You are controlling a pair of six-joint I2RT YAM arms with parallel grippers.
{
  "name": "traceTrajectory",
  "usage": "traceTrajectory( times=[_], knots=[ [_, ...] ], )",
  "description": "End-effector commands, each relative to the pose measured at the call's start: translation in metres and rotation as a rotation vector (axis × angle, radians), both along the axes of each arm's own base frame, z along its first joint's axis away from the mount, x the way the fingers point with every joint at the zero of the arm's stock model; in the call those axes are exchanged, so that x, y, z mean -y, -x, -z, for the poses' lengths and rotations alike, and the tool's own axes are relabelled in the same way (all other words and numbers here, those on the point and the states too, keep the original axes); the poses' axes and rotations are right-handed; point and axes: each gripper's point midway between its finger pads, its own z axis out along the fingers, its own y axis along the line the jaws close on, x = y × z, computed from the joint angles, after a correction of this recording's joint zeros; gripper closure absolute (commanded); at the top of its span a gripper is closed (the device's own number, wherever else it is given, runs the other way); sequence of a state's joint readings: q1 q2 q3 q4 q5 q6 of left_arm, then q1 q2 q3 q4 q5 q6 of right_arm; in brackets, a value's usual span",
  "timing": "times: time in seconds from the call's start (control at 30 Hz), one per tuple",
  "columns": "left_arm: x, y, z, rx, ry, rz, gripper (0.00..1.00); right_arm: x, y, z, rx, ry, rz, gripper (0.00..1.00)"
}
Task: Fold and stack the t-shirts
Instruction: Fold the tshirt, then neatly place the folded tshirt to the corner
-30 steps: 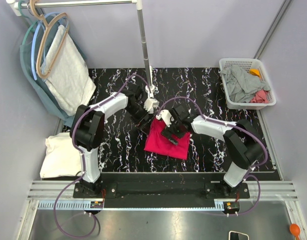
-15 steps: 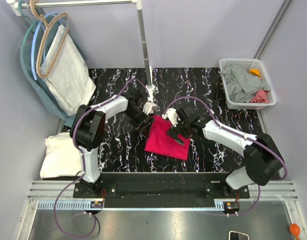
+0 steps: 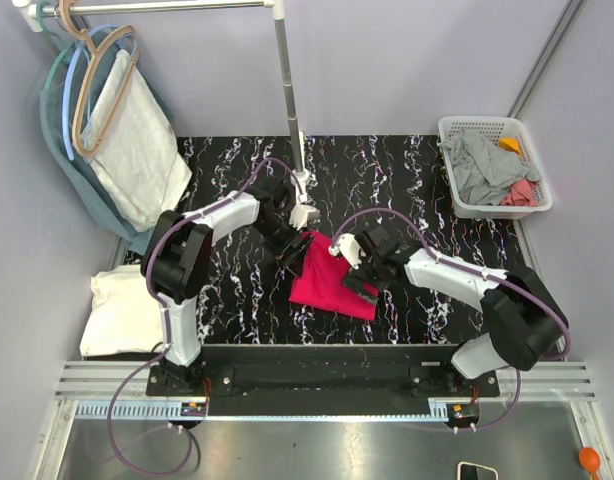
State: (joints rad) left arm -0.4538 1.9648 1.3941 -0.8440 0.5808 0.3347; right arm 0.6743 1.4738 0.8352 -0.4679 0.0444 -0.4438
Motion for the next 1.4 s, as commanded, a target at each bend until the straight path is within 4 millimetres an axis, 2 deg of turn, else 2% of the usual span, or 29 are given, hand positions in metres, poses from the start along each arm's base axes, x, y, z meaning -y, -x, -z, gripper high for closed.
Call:
traceTrajectory(
  times=[0.0,0.2,0.37,0.6,0.93,1.2,1.37],
  knots=[
    [0.02,-0.001,-0.029,0.046,0.069,0.004,0.01,0.0,-0.003,0.008,0.014,0.022,-0.032,0.0],
    [0.034,0.006,-0.036,0.029,0.091,0.001,0.01,-0.003,-0.003,0.015,0.007,0.022,-0.052,0.0],
    [0.036,0.01,-0.034,0.024,0.086,0.01,0.01,-0.003,-0.001,0.016,0.003,0.018,-0.051,0.0],
    [0.037,0.012,-0.016,0.004,0.057,0.01,0.01,-0.004,0.0,0.014,0.001,0.006,-0.048,0.0],
    [0.049,0.017,-0.002,-0.017,0.04,0.034,0.01,-0.003,0.003,0.009,0.014,-0.007,-0.065,0.0],
    [0.044,0.017,0.017,-0.009,-0.039,-0.004,0.01,0.0,0.009,0.011,0.009,-0.009,-0.092,0.01],
    [0.042,0.015,0.027,0.012,-0.098,-0.022,0.01,-0.004,0.014,0.012,-0.007,-0.036,-0.115,0.0]
  ],
)
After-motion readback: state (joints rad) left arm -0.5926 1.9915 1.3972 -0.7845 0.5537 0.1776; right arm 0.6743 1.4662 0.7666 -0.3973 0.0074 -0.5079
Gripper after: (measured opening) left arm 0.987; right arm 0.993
